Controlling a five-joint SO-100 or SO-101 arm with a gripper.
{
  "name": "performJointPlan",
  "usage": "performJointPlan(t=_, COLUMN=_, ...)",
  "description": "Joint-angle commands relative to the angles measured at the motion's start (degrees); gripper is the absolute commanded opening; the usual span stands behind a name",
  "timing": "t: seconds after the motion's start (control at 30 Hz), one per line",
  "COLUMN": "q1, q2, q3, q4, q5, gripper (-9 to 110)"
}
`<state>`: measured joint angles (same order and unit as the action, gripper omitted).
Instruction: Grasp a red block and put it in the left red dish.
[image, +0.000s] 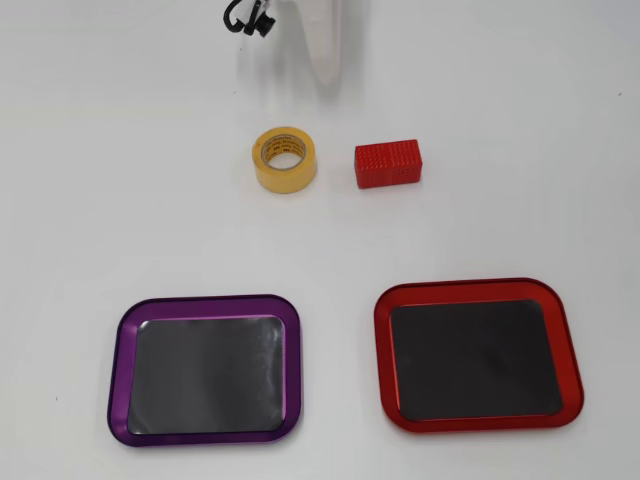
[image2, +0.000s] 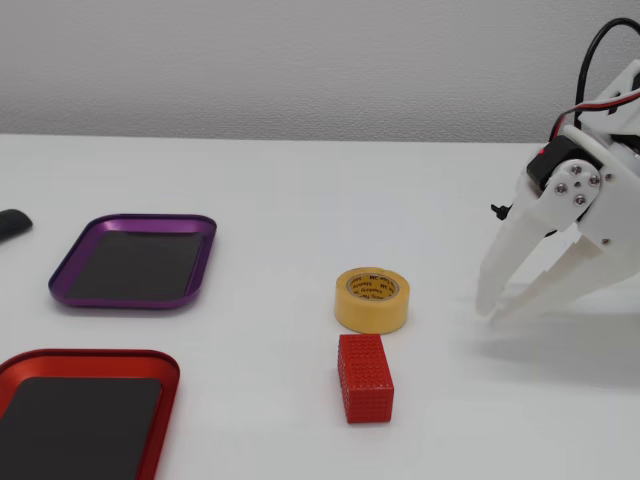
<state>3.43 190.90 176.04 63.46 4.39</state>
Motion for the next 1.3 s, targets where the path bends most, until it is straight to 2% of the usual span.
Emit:
performJointPlan(t=0.0, q1=-0.26, q2=5.01, q3=0.26, q4=-0.35, q5=0.18, gripper=0)
performJointPlan(t=0.8, q1=-0.18, q2=5.01, q3=0.26, q4=-2.02, q5=-0.62, gripper=0)
performJointPlan(t=1.0, q1=-0.18, q2=3.87, q3=-5.63, q4=-1.41, q5=-6.24, gripper=4)
performJointPlan(t=1.13, q1=-0.26, q2=-1.85, q3=-11.69, q4=-1.23, q5=-6.5, gripper=10)
performJointPlan(t=1.27, q1=-0.26, q2=-16.26, q3=-21.53, q4=-1.67, q5=-6.5, gripper=13)
